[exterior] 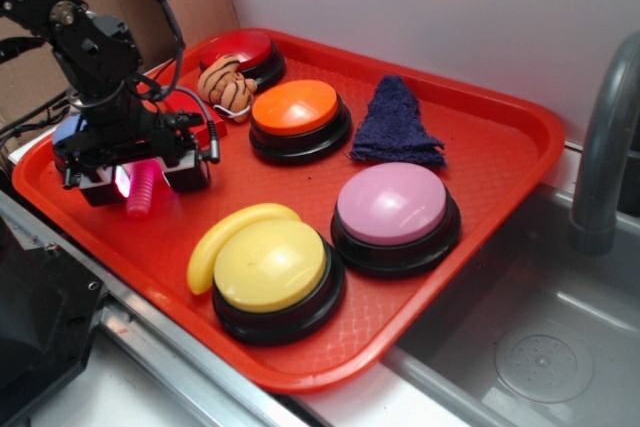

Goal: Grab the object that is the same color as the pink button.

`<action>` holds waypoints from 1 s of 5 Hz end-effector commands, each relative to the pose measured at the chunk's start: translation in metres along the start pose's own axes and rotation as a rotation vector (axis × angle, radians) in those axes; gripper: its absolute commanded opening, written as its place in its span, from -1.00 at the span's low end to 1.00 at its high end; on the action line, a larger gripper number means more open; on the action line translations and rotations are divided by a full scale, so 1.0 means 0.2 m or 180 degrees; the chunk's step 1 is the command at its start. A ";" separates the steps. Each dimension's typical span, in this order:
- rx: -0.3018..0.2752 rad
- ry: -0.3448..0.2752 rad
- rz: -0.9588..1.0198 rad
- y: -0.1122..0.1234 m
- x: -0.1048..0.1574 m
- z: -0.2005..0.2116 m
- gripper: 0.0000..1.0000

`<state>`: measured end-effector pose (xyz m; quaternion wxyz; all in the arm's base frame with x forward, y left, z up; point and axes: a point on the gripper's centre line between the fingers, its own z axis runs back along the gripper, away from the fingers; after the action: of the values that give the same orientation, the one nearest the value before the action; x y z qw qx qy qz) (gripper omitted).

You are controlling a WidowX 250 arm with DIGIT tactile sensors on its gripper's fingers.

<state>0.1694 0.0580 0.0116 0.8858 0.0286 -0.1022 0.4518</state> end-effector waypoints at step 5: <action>-0.0172 0.0388 -0.1787 -0.17 0.08 0.69 -1.00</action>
<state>0.1770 0.0265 0.1417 0.9813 0.0045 -0.0264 0.1905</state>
